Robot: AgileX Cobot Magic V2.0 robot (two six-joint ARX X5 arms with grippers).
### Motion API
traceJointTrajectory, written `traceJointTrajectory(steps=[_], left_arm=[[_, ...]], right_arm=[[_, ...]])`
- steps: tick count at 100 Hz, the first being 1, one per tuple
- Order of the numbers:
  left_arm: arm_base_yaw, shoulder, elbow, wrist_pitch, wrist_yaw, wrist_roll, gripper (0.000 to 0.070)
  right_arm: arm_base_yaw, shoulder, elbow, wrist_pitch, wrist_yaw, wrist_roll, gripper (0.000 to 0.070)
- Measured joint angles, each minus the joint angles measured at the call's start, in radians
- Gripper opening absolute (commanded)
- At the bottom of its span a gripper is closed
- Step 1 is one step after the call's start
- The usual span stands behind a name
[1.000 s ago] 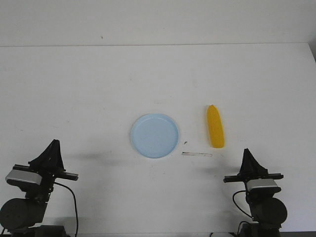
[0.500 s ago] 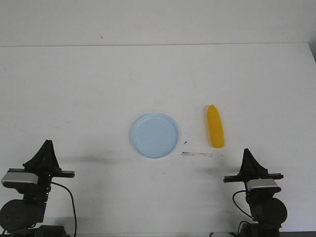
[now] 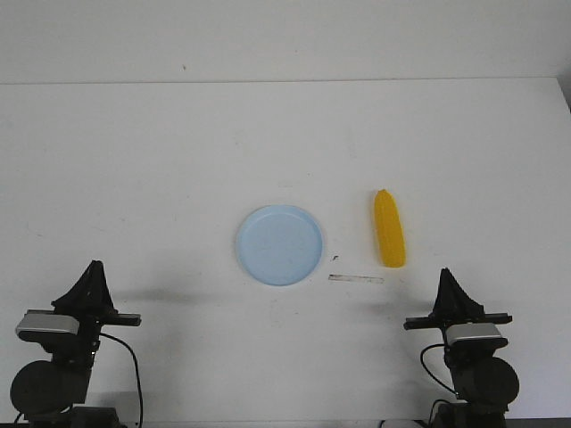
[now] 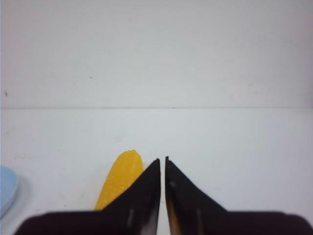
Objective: Place corn on plate with both arms
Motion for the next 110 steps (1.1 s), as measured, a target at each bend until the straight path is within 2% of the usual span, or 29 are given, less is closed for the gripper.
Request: traceJointTrajectory(steps=[71, 85, 95, 110], left_arm=[[0.0, 0.0, 0.0, -0.002, 0.0, 0.0, 0.0001], [0.0, 0.0, 0.0, -0.003, 0.0, 0.0, 0.0001], [0.0, 0.0, 0.0, -0.003, 0.0, 0.0, 0.0001], [0.0, 0.0, 0.0, -0.003, 0.0, 0.0, 0.0001]], right_arm=[[0.0, 0.0, 0.0, 0.002, 0.001, 0.0, 0.0014], [0.0, 0.0, 0.0, 0.019, 0.053, -0.01, 0.0009], [0.0, 0.0, 0.005, 0.045, 0.04, -0.01, 0.0008], [0.014, 0.042, 0.08, 0.007, 0.022, -0.01, 0.0008]])
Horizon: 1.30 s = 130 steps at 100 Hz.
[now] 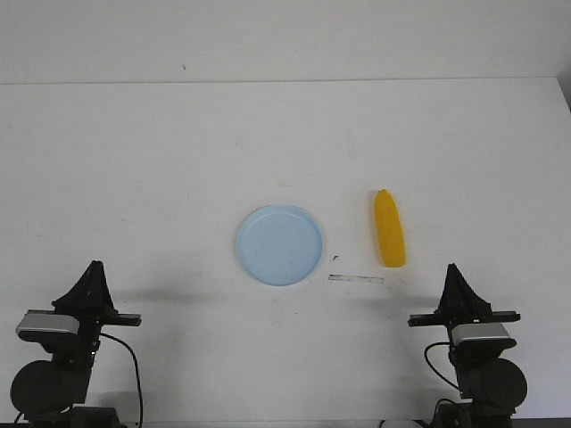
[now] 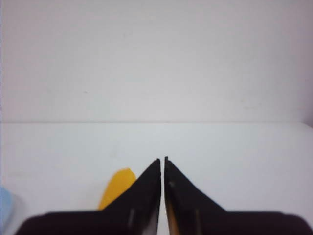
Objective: Place corn on plate with both arms
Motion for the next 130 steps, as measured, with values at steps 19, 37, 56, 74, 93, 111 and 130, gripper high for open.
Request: traceJointTrajectory(steps=[19, 37, 56, 74, 93, 111, 130], left_arm=[[0.0, 0.0, 0.0, 0.0, 0.0, 0.0, 0.0001], [0.0, 0.0, 0.0, 0.0, 0.0, 0.0, 0.0001], [0.0, 0.0, 0.0, 0.0, 0.0, 0.0, 0.0001], [0.0, 0.0, 0.0, 0.0, 0.0, 0.0, 0.0001], [0.0, 0.0, 0.0, 0.0, 0.0, 0.0, 0.0001], [0.0, 0.0, 0.0, -0.001, 0.0, 0.0, 0.0001], [0.0, 0.0, 0.0, -0.001, 0.0, 0.0, 0.0001]], right_arm=[[0.011, 0.13, 0.114, -0.014, 0.003, 0.0, 0.0008], [0.012, 0.291, 0.216, -0.045, 0.003, -0.001, 0.0008], [0.035, 0.463, 0.312, -0.055, 0.001, -0.001, 0.0008], [0.084, 0.647, 0.406, -0.067, 0.004, -0.001, 0.0008], [0.123, 0.813, 0.522, -0.098, 0.003, -0.001, 0.0008], [0.142, 0.988, 0.713, -0.305, 0.004, 0.0, 0.0009], [0.142, 1.197, 0.952, -0.618, 0.004, 0.029, 0.002]])
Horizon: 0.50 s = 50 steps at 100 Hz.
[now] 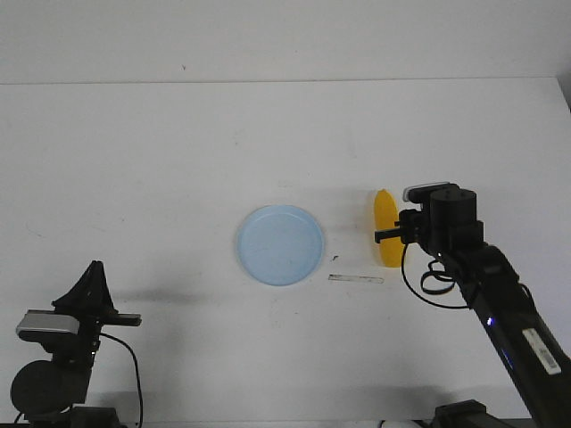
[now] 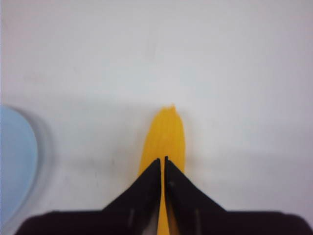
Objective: Place corn on plate with both arms
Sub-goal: 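Reach the right gripper to the yellow corn and close around it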
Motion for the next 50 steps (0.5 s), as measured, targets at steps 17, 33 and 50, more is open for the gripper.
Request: traceJointTrajectory(steps=[17, 33, 50], left_arm=[[0.0, 0.0, 0.0, 0.0, 0.0, 0.0, 0.0001], [0.0, 0.0, 0.0, 0.0, 0.0, 0.0, 0.0001], [0.0, 0.0, 0.0, -0.001, 0.0, 0.0, 0.0001]], right_arm=[[0.0, 0.162, 0.174, -0.189, 0.0, 0.09, 0.0202], [0.0, 0.296, 0.297, -0.332, 0.0, 0.128, 0.0412], [0.0, 0.364, 0.333, -0.344, 0.0, 0.131, 0.0656]])
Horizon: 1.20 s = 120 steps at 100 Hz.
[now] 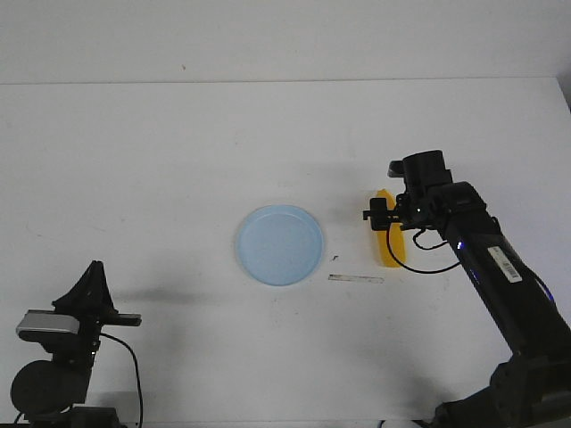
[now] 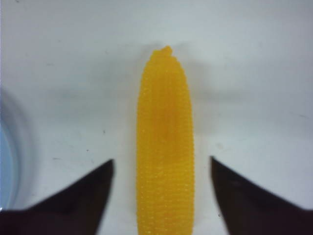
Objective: Place corn on plate with both arms
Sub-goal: 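Reach the right gripper to the yellow corn and close around it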
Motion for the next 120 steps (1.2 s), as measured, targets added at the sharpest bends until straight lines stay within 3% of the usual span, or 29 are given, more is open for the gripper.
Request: traceJointTrajectory(steps=[64, 75, 95, 109, 120], left_arm=[[0.0, 0.0, 0.0, -0.001, 0.0, 0.0, 0.0001], [0.0, 0.0, 0.0, 0.0, 0.0, 0.0, 0.0001], [0.0, 0.0, 0.0, 0.0, 0.0, 0.0, 0.0001], [0.0, 0.0, 0.0, -0.001, 0.0, 0.0, 0.0001], [0.0, 0.0, 0.0, -0.001, 0.0, 0.0, 0.0001]], right_arm=[[0.0, 0.155, 0.004, 0.042, 0.0, 0.0, 0.0646], [0.0, 0.173, 0.004, 0.044, 0.0, 0.0, 0.0607], [0.003, 0.19, 0.004, 0.047, 0.0, 0.0, 0.0604], [0.005, 0.192, 0.004, 0.049, 0.0, 0.0, 0.0487], [0.006, 0.192, 0.004, 0.06, 0.0, 0.0, 0.048]])
